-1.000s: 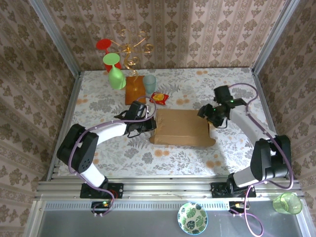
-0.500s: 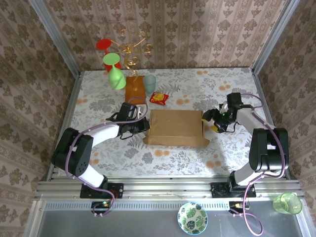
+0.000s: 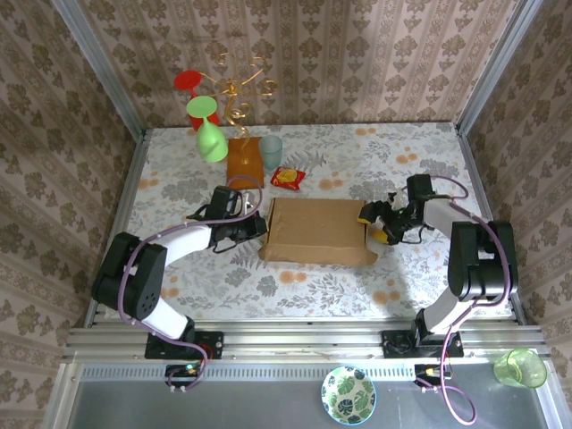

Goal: Fold the paper box

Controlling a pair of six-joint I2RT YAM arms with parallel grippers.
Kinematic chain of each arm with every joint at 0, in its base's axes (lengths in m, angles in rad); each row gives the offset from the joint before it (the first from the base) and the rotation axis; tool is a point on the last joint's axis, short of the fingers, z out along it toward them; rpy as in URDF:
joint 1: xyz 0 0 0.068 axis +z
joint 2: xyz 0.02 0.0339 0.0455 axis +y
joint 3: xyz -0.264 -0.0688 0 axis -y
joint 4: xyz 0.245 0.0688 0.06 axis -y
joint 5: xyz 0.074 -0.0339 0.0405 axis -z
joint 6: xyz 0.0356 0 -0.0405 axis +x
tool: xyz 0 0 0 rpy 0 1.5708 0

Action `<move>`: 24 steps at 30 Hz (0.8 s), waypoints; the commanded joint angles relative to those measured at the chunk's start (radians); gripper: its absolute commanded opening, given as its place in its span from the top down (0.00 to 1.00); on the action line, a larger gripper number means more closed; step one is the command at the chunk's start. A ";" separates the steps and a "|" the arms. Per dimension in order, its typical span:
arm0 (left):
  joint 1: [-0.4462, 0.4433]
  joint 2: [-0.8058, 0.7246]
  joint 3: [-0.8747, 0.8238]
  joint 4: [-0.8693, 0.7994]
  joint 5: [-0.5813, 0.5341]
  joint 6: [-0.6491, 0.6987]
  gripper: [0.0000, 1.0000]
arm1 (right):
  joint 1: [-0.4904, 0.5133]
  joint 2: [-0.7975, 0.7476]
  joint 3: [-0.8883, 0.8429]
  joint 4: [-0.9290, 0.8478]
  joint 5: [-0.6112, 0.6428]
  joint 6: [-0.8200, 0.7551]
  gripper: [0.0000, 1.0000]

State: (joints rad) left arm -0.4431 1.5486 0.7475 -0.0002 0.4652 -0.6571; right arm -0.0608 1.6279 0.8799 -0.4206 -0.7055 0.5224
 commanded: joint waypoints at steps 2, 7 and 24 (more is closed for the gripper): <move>0.010 -0.006 -0.028 -0.034 -0.019 0.000 1.00 | 0.007 -0.027 -0.044 0.037 -0.035 -0.009 0.21; 0.012 0.000 -0.045 -0.035 -0.028 -0.004 1.00 | 0.015 -0.029 -0.068 0.089 -0.062 0.000 0.21; 0.030 0.035 -0.057 -0.001 -0.023 0.001 1.00 | 0.059 -0.046 -0.082 0.248 -0.204 0.091 0.12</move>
State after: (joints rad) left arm -0.4236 1.5436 0.7193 0.0402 0.4763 -0.6579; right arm -0.0269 1.5711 0.7967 -0.2409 -0.8219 0.5770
